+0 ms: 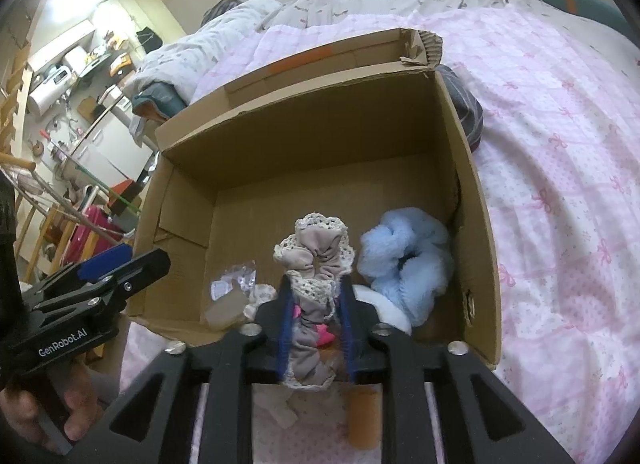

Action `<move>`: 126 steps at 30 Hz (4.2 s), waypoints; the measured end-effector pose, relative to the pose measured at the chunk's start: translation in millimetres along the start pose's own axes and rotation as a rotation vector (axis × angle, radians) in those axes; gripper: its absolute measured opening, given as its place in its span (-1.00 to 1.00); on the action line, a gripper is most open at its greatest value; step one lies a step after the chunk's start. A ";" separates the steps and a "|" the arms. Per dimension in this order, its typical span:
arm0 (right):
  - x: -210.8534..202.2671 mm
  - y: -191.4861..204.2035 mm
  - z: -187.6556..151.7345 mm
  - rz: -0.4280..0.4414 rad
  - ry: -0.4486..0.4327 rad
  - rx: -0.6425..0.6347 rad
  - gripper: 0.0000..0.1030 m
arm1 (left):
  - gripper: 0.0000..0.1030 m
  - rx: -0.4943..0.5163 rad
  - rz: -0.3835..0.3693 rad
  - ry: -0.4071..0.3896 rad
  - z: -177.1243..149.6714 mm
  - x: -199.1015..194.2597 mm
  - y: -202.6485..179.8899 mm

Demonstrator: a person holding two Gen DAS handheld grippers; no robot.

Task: Organize soft objects
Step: 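Open the left tool to drop the pouch while the right tool releases the scrunchie, then withdraw both tools from the box toward the tan cylinder and white sock, then grasp the tan cylinder with the right tool while the left tool grasps the white rolled sock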

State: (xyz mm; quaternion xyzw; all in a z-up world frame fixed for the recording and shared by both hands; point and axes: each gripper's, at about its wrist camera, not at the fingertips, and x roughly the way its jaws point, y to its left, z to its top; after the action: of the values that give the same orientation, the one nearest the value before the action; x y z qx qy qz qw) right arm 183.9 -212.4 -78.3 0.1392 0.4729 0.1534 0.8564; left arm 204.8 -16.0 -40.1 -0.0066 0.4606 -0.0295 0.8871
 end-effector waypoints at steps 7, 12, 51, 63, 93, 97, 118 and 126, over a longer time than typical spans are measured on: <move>-10.0 -0.4 0.9 0.001 -0.060 0.019 0.58 | 0.41 -0.015 0.000 0.009 1.0 -0.5 2.5; -9.9 -0.8 -0.4 -0.014 -0.053 0.017 0.58 | 0.41 -0.009 0.007 0.000 0.5 -3.9 1.5; -46.1 -10.3 -40.1 -0.025 -0.013 0.081 0.58 | 0.41 -0.068 0.025 0.001 -49.9 -37.2 11.7; -16.8 -59.1 -67.2 -0.199 0.226 0.207 0.58 | 0.41 -0.042 -0.029 0.040 -62.9 -31.2 -1.2; 38.0 31.7 -73.5 -0.382 0.301 -0.284 -0.84 | 0.41 -0.063 -0.059 0.111 -71.8 -8.5 -4.7; 22.9 8.1 -61.2 -0.385 0.268 -0.198 -0.84 | 0.41 -0.066 -0.040 0.124 -73.8 -4.2 -3.3; -50.3 -27.6 -61.7 -0.053 0.171 0.134 -0.84 | 0.41 0.110 -0.134 0.209 -86.9 36.1 -56.1; -40.5 -31.3 -67.6 -0.092 0.173 0.142 -0.83 | 0.34 0.136 -0.112 0.276 -89.1 72.1 -69.2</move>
State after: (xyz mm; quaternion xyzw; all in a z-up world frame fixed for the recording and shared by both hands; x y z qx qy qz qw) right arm 109.9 -250.7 -94.0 0.1642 0.5604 0.0915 0.8066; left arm 170.1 -87.9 -147.7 0.0320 0.5740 -0.1108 0.8107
